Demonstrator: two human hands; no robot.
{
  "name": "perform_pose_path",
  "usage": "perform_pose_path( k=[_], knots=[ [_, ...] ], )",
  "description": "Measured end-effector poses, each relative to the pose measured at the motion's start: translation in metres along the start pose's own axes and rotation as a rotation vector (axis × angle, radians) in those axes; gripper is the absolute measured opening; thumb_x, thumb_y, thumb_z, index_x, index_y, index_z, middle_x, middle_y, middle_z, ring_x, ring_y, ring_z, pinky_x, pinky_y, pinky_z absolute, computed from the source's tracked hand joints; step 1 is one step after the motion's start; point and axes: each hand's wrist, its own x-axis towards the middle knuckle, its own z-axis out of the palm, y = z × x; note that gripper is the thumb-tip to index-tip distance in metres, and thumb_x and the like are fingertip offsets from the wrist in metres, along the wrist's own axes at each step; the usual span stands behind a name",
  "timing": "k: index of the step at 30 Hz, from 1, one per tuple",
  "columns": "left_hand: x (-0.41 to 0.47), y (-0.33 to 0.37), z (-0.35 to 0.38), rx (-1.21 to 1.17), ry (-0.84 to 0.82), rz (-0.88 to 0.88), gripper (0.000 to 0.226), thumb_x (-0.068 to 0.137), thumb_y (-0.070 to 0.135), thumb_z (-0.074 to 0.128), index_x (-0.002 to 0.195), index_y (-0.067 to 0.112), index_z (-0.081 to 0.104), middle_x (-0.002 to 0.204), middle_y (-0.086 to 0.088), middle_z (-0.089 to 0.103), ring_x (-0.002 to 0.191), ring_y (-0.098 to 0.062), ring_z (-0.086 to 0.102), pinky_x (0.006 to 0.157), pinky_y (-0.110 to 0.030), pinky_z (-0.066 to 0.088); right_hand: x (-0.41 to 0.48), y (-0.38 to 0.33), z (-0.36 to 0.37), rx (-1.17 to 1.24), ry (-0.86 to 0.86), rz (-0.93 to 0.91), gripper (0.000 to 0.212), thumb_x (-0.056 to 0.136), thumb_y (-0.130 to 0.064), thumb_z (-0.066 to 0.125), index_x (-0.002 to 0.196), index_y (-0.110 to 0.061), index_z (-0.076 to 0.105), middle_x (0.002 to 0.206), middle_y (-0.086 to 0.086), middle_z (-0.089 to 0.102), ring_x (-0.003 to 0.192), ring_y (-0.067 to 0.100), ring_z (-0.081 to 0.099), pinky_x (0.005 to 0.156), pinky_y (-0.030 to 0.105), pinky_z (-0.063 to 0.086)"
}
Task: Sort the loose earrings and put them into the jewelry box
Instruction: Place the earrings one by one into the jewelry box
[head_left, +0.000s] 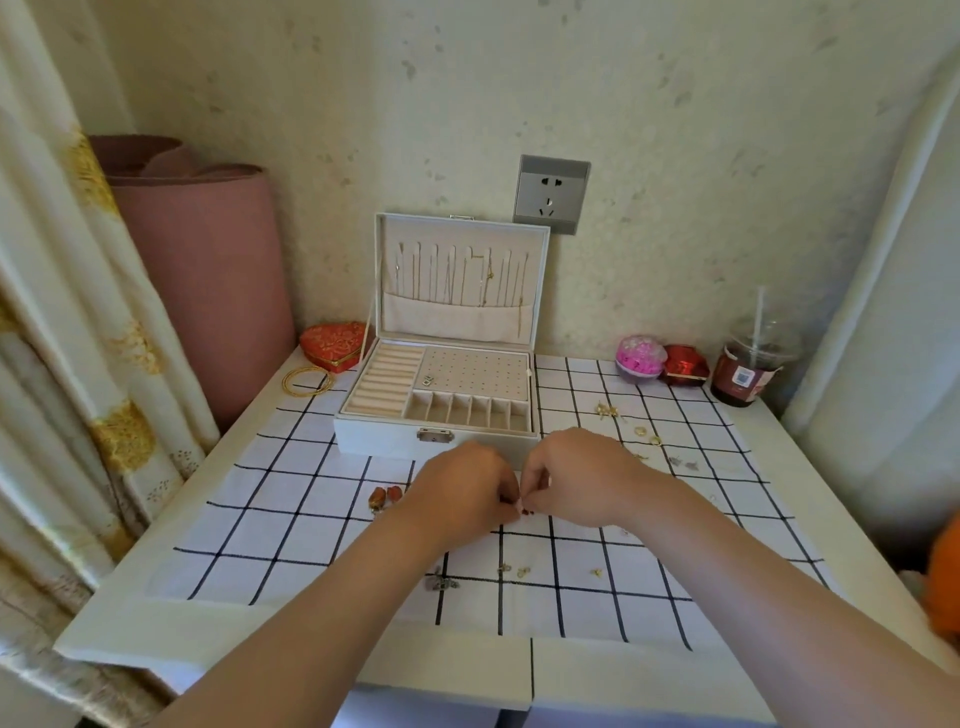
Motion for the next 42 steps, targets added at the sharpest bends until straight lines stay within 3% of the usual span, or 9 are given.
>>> perform_pose_path(
  k=[4, 6, 12, 20, 25, 28, 36, 39, 42],
  knots=[
    [0.001, -0.008, -0.007, -0.203, 0.039, -0.059, 0.012, 0.086, 0.028, 0.068, 0.096, 0.033, 0.071, 0.087, 0.019, 0.067, 0.073, -0.003, 0.061, 0.072, -0.027, 0.053, -0.002, 0.005, -0.011, 0.345, 0.039, 0.044, 0.01, 0.085, -0.02, 0.066, 0.079, -0.025, 0.071, 0.084, -0.004, 0.074, 0.061, 0.016, 0.072, 0.063, 0.032, 0.061],
    [0.0, -0.011, -0.013, -0.321, 0.072, -0.098, 0.01, 0.087, 0.026, 0.07, 0.095, 0.033, 0.07, 0.084, 0.017, 0.065, 0.076, 0.0, 0.06, 0.073, -0.022, 0.051, -0.001, 0.007, -0.014, 0.447, 0.108, 0.033, 0.006, 0.085, -0.019, 0.071, 0.081, -0.023, 0.071, 0.083, -0.001, 0.074, 0.052, 0.006, 0.066, 0.053, 0.023, 0.055],
    [0.001, -0.014, -0.029, -0.698, 0.112, -0.186, 0.008, 0.089, 0.025, 0.07, 0.096, 0.027, 0.074, 0.08, 0.01, 0.07, 0.069, -0.001, 0.061, 0.071, -0.02, 0.051, 0.006, 0.006, -0.017, 0.537, 0.275, 0.001, 0.033, 0.078, -0.027, 0.084, 0.105, -0.03, 0.067, 0.083, -0.011, 0.069, 0.056, -0.01, 0.054, 0.062, 0.019, 0.042],
    [0.002, -0.017, -0.049, -0.935, 0.198, -0.234, 0.005, 0.088, 0.021, 0.072, 0.09, 0.021, 0.077, 0.081, 0.0, 0.074, 0.063, -0.004, 0.061, 0.057, -0.011, 0.044, 0.015, -0.011, -0.027, 0.477, 0.416, -0.122, 0.014, 0.076, -0.022, 0.085, 0.089, -0.023, 0.079, 0.079, -0.012, 0.067, 0.059, -0.011, 0.053, 0.056, 0.006, 0.039],
    [0.008, -0.028, -0.059, -1.038, 0.295, -0.302, 0.007, 0.089, 0.02, 0.071, 0.091, 0.016, 0.077, 0.078, -0.009, 0.07, 0.066, -0.014, 0.059, 0.061, -0.024, 0.051, 0.035, -0.017, -0.028, 0.57, 0.456, -0.201, 0.031, 0.084, -0.014, 0.077, 0.092, -0.044, 0.076, 0.088, -0.015, 0.072, 0.059, 0.007, 0.054, 0.06, 0.02, 0.049],
    [0.011, -0.038, -0.067, -1.098, 0.324, -0.308, 0.009, 0.091, 0.021, 0.068, 0.092, 0.015, 0.076, 0.078, -0.002, 0.07, 0.064, -0.012, 0.059, 0.056, -0.018, 0.05, 0.051, -0.023, -0.034, 0.671, 0.499, -0.185, 0.027, 0.088, -0.012, 0.074, 0.092, -0.039, 0.077, 0.087, -0.013, 0.076, 0.055, 0.017, 0.065, 0.062, 0.029, 0.058],
    [0.03, -0.079, -0.083, -0.851, 0.475, -0.351, 0.018, 0.096, 0.028, 0.061, 0.097, 0.017, 0.076, 0.086, 0.0, 0.071, 0.052, -0.001, 0.056, 0.056, -0.015, 0.047, 0.113, -0.028, -0.036, 0.587, 0.497, -0.087, 0.013, 0.085, -0.019, 0.078, 0.096, -0.025, 0.08, 0.091, -0.014, 0.074, 0.046, 0.009, 0.062, 0.056, 0.021, 0.054],
    [0.037, -0.093, -0.084, -0.719, 0.473, -0.35, 0.026, 0.1, 0.025, 0.053, 0.105, 0.01, 0.074, 0.092, -0.006, 0.071, 0.06, -0.007, 0.056, 0.066, -0.022, 0.048, 0.134, -0.026, -0.033, 0.583, 0.52, -0.068, 0.01, 0.086, -0.018, 0.078, 0.092, -0.025, 0.08, 0.087, -0.014, 0.074, 0.046, 0.001, 0.059, 0.057, 0.022, 0.053],
    [0.042, -0.102, -0.08, -0.617, 0.435, -0.311, 0.028, 0.102, 0.017, 0.049, 0.123, 0.016, 0.068, 0.104, 0.005, 0.066, 0.075, -0.007, 0.057, 0.066, -0.013, 0.045, 0.154, -0.022, -0.029, 0.558, 0.537, -0.058, 0.009, 0.085, -0.02, 0.078, 0.091, -0.026, 0.08, 0.085, -0.016, 0.073, 0.061, -0.007, 0.062, 0.069, 0.023, 0.052]
  ],
)
